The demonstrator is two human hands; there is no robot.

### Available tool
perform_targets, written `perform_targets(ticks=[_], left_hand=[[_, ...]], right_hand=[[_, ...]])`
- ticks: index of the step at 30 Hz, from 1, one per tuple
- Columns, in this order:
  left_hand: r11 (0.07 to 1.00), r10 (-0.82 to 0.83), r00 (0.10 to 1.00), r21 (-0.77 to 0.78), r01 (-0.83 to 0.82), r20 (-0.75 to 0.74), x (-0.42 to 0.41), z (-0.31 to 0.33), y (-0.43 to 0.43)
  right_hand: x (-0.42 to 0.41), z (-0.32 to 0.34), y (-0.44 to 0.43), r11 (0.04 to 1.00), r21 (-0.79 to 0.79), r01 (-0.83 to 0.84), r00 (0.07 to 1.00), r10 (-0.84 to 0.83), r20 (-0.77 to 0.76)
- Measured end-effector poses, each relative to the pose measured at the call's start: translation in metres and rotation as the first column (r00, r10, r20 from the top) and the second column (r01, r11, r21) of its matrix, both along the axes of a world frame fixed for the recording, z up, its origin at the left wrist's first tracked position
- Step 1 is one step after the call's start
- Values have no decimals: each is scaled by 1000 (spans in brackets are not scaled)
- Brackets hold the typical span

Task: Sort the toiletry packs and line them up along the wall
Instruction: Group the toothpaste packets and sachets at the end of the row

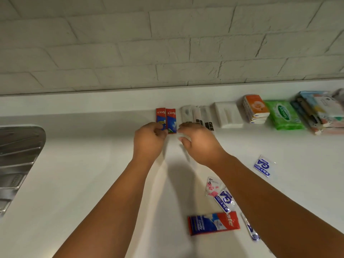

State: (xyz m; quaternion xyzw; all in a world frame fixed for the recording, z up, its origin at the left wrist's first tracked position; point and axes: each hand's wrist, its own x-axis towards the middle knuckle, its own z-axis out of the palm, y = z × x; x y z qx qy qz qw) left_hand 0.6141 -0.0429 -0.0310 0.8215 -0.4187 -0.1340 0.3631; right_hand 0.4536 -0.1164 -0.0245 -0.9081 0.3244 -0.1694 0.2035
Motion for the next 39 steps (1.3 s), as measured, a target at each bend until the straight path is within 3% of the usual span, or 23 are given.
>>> perform_targets(ticks=[3, 12, 17, 25, 32, 36, 39], left_hand=[[998, -42, 999, -49, 41, -22, -37, 8, 32], [964, -239, 971, 121, 236, 14, -120, -7, 108], [887, -367, 930, 298, 353, -9, -142, -34, 142], [808, -507, 845, 437, 396, 171, -152, -41, 152], [794, -572, 788, 394, 463, 227, -150, -37, 147], [845, -535, 761, 216, 489, 367, -140, -38, 148], [885, -456, 792, 108, 454, 405, -132, -35, 144]], right_hand=[[-37, 3, 22, 999, 42, -8, 999, 7, 37], [-121, -6, 77, 975, 220, -46, 979, 88, -186], [-151, -14, 98, 976, 208, -69, 928, 139, -346], [-160, -27, 115, 978, 166, -129, 884, 189, -427], [-160, -24, 115, 977, 187, -99, 915, 163, -369], [-162, -15, 108, 967, 255, -32, 980, 81, -184], [-158, -5, 105, 912, 408, 40, 998, -52, 20]])
